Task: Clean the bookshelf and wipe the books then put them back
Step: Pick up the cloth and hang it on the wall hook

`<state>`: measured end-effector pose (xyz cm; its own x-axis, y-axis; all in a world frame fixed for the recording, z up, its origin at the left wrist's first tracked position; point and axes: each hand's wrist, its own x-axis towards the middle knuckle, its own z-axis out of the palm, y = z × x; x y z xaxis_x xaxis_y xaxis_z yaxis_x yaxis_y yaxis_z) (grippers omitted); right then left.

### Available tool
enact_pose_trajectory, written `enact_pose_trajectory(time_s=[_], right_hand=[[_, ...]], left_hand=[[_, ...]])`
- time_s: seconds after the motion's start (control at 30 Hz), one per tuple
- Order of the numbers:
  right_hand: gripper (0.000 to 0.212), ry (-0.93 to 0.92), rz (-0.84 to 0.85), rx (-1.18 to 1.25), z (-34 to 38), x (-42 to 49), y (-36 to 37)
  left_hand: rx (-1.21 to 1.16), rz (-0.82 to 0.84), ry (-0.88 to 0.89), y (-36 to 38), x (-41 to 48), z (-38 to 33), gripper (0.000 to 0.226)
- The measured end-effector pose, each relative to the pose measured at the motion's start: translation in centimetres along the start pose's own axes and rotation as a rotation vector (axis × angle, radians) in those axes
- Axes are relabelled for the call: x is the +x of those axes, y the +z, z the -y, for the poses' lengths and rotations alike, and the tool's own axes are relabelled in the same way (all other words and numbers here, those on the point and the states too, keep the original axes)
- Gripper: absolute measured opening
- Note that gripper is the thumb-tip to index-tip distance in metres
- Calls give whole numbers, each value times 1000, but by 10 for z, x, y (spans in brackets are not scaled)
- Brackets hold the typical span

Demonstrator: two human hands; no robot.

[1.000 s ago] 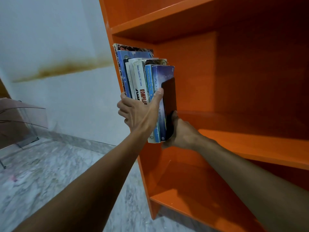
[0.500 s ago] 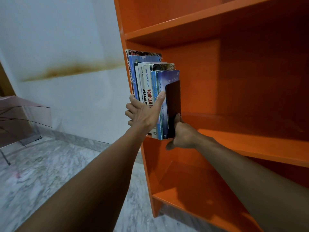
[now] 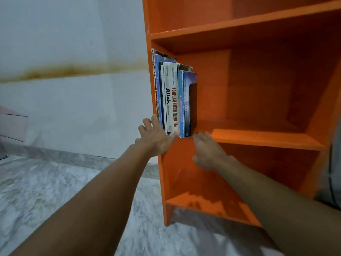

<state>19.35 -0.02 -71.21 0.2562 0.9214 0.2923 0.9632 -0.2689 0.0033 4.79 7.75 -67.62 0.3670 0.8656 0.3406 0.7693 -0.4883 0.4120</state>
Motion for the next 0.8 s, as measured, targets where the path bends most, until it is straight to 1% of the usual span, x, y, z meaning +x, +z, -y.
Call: enact_pose_trajectory(time_s=[0.1, 0.2, 0.27, 0.37, 0.47, 0.57, 0.63, 0.7, 0.77, 0.8], right_hand=[[83, 127, 40, -14, 14, -34, 19], [82, 258, 194, -60, 21, -86, 43], [81, 314, 283, -130, 21, -124, 53], [79, 417, 395, -207, 15, -173, 52], [73, 496, 485, -277, 7, -204, 40], [62, 559, 543, -232, -2, -219, 26], [49, 597, 513, -141, -10, -224, 30], [37, 600, 468, -58, -12, -233, 46], [22, 578, 498, -22, -9, -248, 71], [19, 564, 533, -24, -8, -257, 84]], left_hand=[[29, 92, 38, 20, -24, 18, 101], [0, 232, 85, 43, -53, 24, 101], [-27, 337, 133, 56, -74, 21, 101], [-40, 459, 230, 72, -101, 6, 100], [-43, 528, 314, 85, -125, -12, 96], [-70, 568, 324, 96, -149, -30, 94], [-99, 568, 299, 108, -166, -36, 89], [-76, 584, 259, 127, -184, -35, 83], [3, 699, 230, 153, -207, -28, 79], [57, 752, 224, 168, -217, -22, 78]])
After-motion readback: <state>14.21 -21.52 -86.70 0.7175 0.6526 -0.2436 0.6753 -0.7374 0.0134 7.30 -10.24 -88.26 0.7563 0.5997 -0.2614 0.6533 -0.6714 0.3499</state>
